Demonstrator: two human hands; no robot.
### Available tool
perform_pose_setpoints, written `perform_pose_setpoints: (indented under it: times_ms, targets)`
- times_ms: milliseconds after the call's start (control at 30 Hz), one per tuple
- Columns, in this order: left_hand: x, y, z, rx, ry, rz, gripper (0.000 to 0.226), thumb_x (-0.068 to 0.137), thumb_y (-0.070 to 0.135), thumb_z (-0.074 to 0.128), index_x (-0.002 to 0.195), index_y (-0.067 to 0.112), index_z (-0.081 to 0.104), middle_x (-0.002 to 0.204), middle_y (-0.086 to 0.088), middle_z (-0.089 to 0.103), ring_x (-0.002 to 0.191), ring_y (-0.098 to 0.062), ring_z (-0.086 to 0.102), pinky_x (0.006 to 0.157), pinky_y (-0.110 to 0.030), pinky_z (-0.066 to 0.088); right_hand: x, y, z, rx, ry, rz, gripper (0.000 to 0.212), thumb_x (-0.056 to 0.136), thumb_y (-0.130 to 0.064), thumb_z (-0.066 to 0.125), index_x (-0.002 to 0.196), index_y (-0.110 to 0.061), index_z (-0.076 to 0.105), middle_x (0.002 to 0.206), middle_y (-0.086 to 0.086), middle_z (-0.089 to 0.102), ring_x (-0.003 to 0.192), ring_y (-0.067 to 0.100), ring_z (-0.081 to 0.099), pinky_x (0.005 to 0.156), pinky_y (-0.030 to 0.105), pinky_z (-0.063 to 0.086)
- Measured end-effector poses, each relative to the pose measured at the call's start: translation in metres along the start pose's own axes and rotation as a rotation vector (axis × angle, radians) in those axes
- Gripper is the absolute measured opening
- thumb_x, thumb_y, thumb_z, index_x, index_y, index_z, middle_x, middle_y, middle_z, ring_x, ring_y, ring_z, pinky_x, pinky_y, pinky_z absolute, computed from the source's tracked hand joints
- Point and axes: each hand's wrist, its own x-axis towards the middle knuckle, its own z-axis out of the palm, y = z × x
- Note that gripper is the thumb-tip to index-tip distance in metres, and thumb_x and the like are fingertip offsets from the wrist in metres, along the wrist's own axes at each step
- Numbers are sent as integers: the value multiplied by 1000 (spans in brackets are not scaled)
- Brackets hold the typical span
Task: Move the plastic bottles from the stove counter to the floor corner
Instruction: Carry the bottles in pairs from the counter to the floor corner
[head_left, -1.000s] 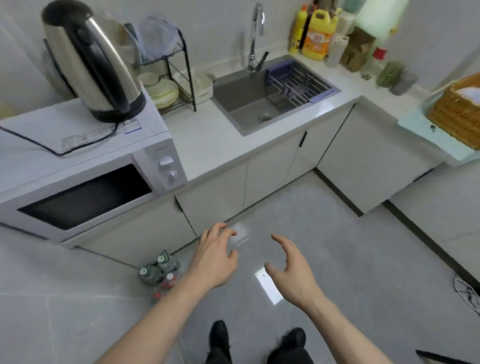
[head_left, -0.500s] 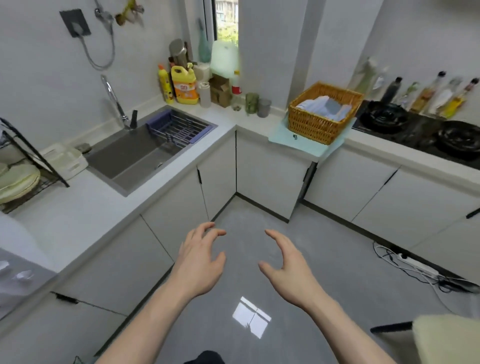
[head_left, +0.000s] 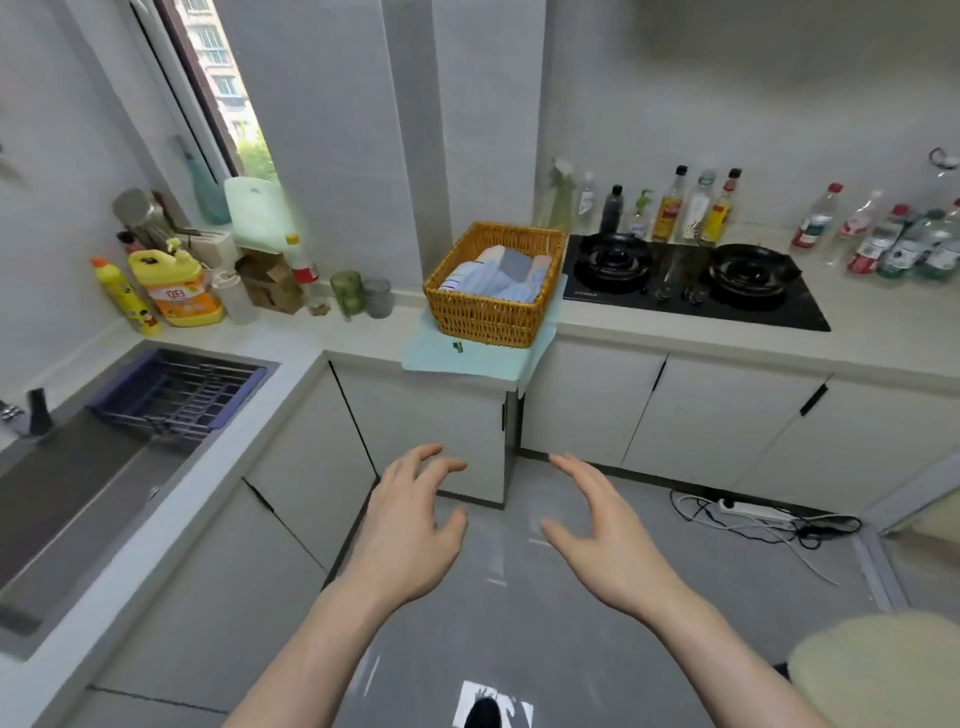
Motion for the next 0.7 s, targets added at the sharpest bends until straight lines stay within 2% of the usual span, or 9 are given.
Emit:
perform_pose_setpoints:
  times_ms: [100,133,233,267,400,500,700]
  targets:
    - [54,10,5,-15,-49,75,48,89,30,58,135,39,48,153,14,31,142,-10,26,117,-35,31,33,7,-20,2,67,41,66,95,-27,66,152,-40,36,160,-23,29,142,-12,25,107,-4,9]
    - [71,15,7,-17,-69,104,49,88,29,58,135,40,47,153,14,30,142,-10,26,116,-36,32,43,11,-27,5,93,49,66,95,-27,66,152,-41,37,160,-23,30,142,-12,25,108,-3,10]
    - [122,36,12,-6,-114,177,52,87,29,58,136,41,46,155,14,28,144,-11,25,118,-32,27,69,25,-54,34,153,96,65,94,-30,67,149,-47,37,160,-24,30,148,-5,27,122,21,23]
    - [138,45,14,-7,-120,199,52,87,29,58,137,40,47,155,15,28,144,-10,25,118,-30,25,76,29,-64,42,167,111,65,94,-31,66,149,-48,36,160,-25,29,148,-4,26,123,24,24]
    - [202,84,32,-3,-127,276,50,88,30,60,135,39,49,155,15,29,143,-9,24,117,-26,24,110,52,-109,60,236,135,65,94,-31,66,150,-45,36,160,-25,29,148,-5,26,121,20,20]
    - [245,119,51,8,-133,311,52,85,27,63,135,38,51,154,13,31,143,-11,26,118,-30,25,137,73,-147,85,285,142,65,94,-31,66,151,-43,37,158,-27,32,145,-4,32,122,27,28]
    - [314,191,86,0,-137,351,55,81,29,61,134,37,52,153,12,33,142,-13,29,118,-32,26,181,121,-232,92,311,148,67,95,-27,67,152,-42,36,149,-34,30,130,-10,34,119,28,35]
